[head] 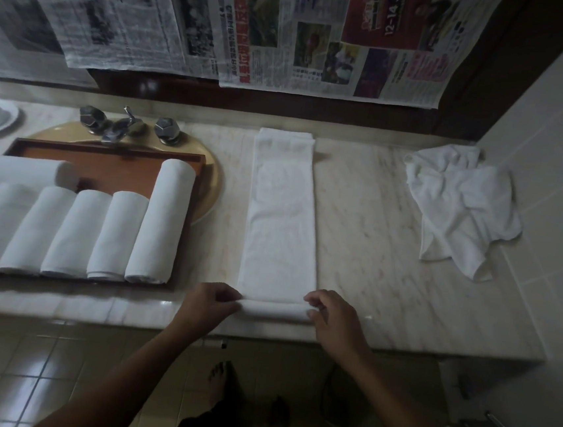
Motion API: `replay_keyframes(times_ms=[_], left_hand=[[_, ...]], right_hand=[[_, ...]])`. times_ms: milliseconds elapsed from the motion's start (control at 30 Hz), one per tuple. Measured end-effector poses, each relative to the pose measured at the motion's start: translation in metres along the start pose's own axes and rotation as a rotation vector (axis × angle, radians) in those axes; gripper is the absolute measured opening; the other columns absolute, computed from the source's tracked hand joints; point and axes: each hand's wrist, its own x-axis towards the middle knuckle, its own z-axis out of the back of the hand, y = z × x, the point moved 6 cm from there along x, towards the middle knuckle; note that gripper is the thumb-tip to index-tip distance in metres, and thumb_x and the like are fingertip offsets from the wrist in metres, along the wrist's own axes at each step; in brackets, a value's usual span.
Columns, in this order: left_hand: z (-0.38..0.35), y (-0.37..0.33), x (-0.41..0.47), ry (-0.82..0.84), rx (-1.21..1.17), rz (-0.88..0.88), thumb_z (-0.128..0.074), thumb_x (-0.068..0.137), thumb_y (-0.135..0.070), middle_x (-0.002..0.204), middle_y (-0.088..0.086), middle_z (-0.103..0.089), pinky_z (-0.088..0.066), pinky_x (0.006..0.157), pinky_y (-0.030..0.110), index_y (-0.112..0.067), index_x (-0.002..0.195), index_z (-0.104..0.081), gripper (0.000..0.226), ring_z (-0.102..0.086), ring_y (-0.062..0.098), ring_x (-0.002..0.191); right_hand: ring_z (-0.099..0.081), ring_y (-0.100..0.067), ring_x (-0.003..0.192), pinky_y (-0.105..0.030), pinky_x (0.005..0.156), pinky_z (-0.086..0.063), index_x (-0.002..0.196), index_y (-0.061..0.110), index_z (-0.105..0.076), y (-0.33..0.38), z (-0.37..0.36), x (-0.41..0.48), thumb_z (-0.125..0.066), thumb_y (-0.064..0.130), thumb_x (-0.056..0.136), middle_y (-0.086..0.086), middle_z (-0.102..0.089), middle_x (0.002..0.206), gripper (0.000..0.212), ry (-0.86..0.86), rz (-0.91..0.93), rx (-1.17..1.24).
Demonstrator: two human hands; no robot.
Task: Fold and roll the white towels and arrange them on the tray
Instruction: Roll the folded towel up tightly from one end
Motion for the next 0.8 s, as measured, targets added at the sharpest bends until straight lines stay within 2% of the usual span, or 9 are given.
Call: replay_keyframes(times_ms=[100,167,233,333,400,433,533,633,800], left_hand=[[0.001,0.001,0.005,-0.01,-0.078,0.048,-0.081,0.086,-0.018,0.075,-0.009,-0.077,-0.048,0.065,0.017,-0.026,0.088,-0.081,0.008,-0.069,-0.001,0.069],[-0.001,0.0,0.006,-0.033,-0.082,0.062,-0.08,0.087,-0.018,0.071,-0.005,-0.075,-0.046,0.06,0.017,-0.023,0.086,-0.079,0.006,-0.067,0.0,0.063],[-0.001,-0.005,0.005,-0.112,0.004,0.028,-0.079,0.087,-0.021,0.074,-0.005,-0.072,-0.042,0.055,0.014,-0.021,0.087,-0.076,0.003,-0.064,0.002,0.064],[-0.006,-0.021,-0.001,-0.242,0.242,-0.256,-0.074,0.088,-0.013,0.084,-0.004,-0.06,-0.04,0.057,0.016,-0.018,0.088,-0.069,0.007,-0.057,0.007,0.067],[-0.022,-0.03,-0.007,-0.211,0.427,-0.482,-0.069,0.085,0.003,0.084,-0.001,-0.054,-0.044,0.056,0.029,-0.014,0.086,-0.067,0.017,-0.051,0.016,0.067],[-0.03,-0.03,-0.009,-0.19,0.516,-0.541,-0.069,0.08,0.008,0.083,0.0,-0.053,-0.044,0.055,0.036,-0.013,0.087,-0.066,0.022,-0.048,0.019,0.068],[-0.039,-0.027,-0.012,-0.156,0.622,-0.556,-0.071,0.073,0.0,0.091,0.0,-0.055,-0.045,0.062,0.036,-0.015,0.097,-0.064,0.029,-0.047,0.02,0.076],[-0.04,-0.026,-0.012,-0.119,0.692,-0.556,-0.076,0.068,-0.01,0.101,0.001,-0.056,-0.049,0.069,0.037,-0.016,0.109,-0.062,0.043,-0.05,0.021,0.083],[-0.036,-0.026,-0.004,-0.125,0.767,-0.577,-0.076,0.06,-0.007,0.094,0.0,-0.058,-0.045,0.068,0.036,-0.017,0.104,-0.064,0.047,-0.052,0.022,0.079]], right_hand=[[-0.056,-0.006,0.101,-0.023,0.085,-0.05,0.103,0.024,-0.072,0.008,-0.005,0.004,-0.066,0.003,0.092,0.011,-0.061,0.104,0.024,-0.069,0.07,-0.106],[-0.055,-0.012,0.097,-0.026,0.078,-0.053,0.099,0.018,-0.075,0.018,-0.014,0.002,-0.062,-0.009,0.084,0.006,-0.061,0.101,0.033,-0.067,0.157,-0.174],[-0.055,-0.019,0.093,-0.034,0.073,-0.054,0.095,0.015,-0.076,0.027,-0.022,-0.001,-0.059,-0.008,0.078,0.001,-0.061,0.098,0.033,-0.062,0.247,-0.226],[-0.053,-0.024,0.088,-0.039,0.072,-0.05,0.098,0.015,-0.072,0.03,-0.029,-0.007,-0.06,0.001,0.08,-0.002,-0.059,0.099,0.026,-0.053,0.306,-0.313],[-0.052,-0.023,0.091,-0.037,0.072,-0.046,0.103,0.019,-0.068,0.032,-0.031,-0.009,-0.061,0.005,0.079,0.0,-0.057,0.104,0.029,-0.016,0.293,-0.38],[-0.052,-0.022,0.092,-0.034,0.073,-0.044,0.105,0.021,-0.067,0.033,-0.033,-0.01,-0.062,0.006,0.078,0.001,-0.056,0.106,0.032,-0.001,0.286,-0.408],[-0.05,-0.019,0.096,-0.029,0.076,-0.038,0.112,0.024,-0.064,0.034,-0.034,-0.008,-0.066,0.006,0.076,0.003,-0.056,0.111,0.04,0.013,0.268,-0.471],[-0.051,-0.021,0.1,-0.033,0.08,-0.043,0.116,0.024,-0.062,0.032,-0.033,-0.001,-0.067,0.007,0.075,0.003,-0.057,0.114,0.044,0.025,0.257,-0.507],[-0.056,-0.024,0.098,-0.038,0.081,-0.046,0.116,0.024,-0.062,0.032,-0.031,0.005,-0.062,0.011,0.079,0.003,-0.061,0.111,0.04,0.08,0.26,-0.556]])
